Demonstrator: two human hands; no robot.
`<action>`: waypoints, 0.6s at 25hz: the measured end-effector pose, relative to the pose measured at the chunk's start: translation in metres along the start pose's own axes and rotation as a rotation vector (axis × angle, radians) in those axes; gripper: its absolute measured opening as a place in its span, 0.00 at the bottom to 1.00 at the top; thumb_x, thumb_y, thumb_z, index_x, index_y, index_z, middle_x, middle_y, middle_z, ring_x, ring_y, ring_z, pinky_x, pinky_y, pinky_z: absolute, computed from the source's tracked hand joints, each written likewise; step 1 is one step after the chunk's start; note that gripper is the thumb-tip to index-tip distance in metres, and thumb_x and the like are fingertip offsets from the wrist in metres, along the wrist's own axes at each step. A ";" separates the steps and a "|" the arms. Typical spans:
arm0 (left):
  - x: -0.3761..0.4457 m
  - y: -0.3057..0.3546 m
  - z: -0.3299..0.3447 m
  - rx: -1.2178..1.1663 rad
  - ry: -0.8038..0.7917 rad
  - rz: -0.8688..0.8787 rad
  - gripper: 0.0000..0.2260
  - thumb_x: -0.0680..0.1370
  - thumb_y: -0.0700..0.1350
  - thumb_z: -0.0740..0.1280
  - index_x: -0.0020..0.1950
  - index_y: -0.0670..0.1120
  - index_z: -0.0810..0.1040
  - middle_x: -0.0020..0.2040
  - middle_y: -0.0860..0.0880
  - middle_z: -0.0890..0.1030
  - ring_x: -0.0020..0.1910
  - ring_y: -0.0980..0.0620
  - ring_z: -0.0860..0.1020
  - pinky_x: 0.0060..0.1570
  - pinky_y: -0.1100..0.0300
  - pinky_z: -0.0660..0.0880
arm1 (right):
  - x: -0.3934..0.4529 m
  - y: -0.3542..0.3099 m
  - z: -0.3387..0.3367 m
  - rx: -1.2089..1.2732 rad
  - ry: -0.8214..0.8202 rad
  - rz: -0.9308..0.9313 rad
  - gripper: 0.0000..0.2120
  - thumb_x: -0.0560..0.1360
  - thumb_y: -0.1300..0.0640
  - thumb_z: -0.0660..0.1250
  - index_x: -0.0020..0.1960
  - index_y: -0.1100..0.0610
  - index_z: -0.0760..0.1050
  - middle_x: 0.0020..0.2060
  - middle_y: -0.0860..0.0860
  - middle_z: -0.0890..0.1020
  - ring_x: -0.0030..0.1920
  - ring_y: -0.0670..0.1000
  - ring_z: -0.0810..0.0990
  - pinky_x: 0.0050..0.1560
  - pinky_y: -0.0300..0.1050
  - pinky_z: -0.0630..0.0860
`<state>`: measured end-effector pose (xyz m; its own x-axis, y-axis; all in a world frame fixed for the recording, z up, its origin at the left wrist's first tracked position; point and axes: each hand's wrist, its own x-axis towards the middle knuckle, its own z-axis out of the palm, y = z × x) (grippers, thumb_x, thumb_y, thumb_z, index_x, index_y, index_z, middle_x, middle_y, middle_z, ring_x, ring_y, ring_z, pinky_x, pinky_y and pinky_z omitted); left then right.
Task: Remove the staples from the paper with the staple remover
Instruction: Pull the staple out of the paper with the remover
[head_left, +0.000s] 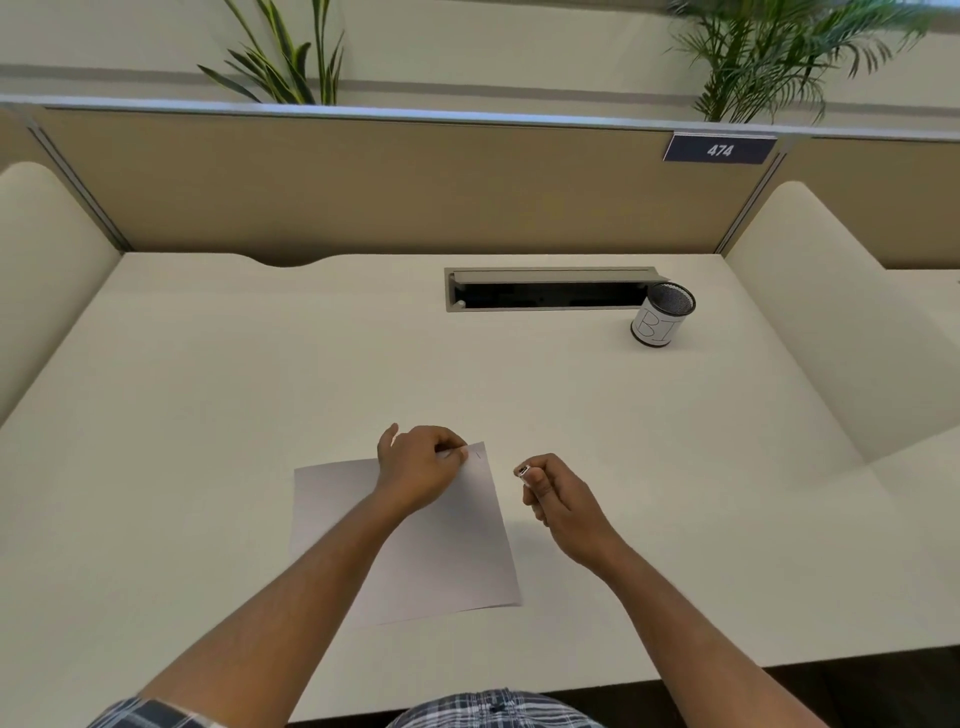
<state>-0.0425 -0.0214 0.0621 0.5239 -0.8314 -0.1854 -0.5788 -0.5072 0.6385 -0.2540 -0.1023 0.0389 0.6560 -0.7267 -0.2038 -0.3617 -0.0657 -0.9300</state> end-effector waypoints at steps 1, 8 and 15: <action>-0.001 0.002 0.000 0.007 -0.003 -0.001 0.08 0.80 0.51 0.64 0.47 0.55 0.84 0.50 0.59 0.85 0.55 0.58 0.80 0.78 0.48 0.45 | 0.001 -0.002 0.001 -0.039 -0.017 -0.008 0.10 0.85 0.49 0.58 0.55 0.52 0.76 0.39 0.45 0.79 0.36 0.41 0.73 0.44 0.42 0.71; -0.010 0.015 0.002 0.001 0.007 0.046 0.09 0.80 0.50 0.62 0.49 0.54 0.83 0.50 0.59 0.84 0.55 0.58 0.79 0.77 0.46 0.42 | 0.008 -0.019 0.000 -0.305 -0.125 -0.105 0.06 0.85 0.52 0.58 0.57 0.52 0.72 0.48 0.45 0.80 0.45 0.42 0.77 0.48 0.42 0.74; -0.021 0.026 0.002 0.020 0.010 0.107 0.09 0.83 0.50 0.61 0.52 0.54 0.81 0.49 0.57 0.84 0.55 0.57 0.80 0.76 0.49 0.42 | 0.010 -0.011 -0.008 -0.460 0.024 -0.226 0.07 0.81 0.55 0.65 0.58 0.50 0.77 0.53 0.42 0.83 0.53 0.48 0.82 0.53 0.49 0.79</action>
<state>-0.0698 -0.0177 0.0804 0.4651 -0.8785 -0.1093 -0.6439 -0.4204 0.6392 -0.2481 -0.1142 0.0497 0.7384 -0.6743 -0.0011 -0.4700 -0.5135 -0.7179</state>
